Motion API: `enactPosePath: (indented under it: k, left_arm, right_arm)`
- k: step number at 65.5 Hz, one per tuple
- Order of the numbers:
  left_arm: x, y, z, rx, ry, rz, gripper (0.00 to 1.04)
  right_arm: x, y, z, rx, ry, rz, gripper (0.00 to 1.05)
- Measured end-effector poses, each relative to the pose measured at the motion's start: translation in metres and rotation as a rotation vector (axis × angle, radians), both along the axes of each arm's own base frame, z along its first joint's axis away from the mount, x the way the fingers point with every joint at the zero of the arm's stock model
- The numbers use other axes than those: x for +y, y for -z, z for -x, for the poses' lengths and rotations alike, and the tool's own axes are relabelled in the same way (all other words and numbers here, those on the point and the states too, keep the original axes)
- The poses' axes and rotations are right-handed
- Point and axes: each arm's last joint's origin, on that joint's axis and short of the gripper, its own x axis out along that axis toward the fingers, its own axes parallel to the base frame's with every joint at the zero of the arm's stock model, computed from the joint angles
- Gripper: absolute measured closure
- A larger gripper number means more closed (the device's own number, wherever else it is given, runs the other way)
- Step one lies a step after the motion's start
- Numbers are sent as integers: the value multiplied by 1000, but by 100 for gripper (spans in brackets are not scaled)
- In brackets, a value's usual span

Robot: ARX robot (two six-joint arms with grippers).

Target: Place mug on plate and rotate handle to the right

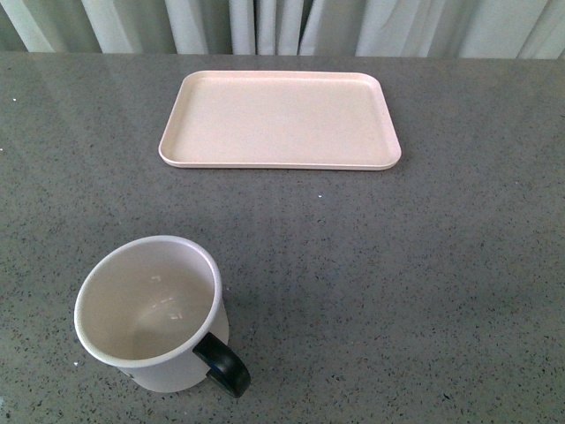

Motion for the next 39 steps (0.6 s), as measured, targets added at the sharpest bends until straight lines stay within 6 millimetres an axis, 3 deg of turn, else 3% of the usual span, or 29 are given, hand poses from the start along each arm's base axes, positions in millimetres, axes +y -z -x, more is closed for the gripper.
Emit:
enactPosePath:
  k: [35, 39]
  left_arm:
    - [0, 0, 0, 0, 0, 0, 9]
    - [-1, -1, 0, 222, 32, 74, 9]
  right_arm:
    - [0, 0, 0, 0, 0, 0, 9]
    - [0, 0, 0, 0, 0, 0, 9]
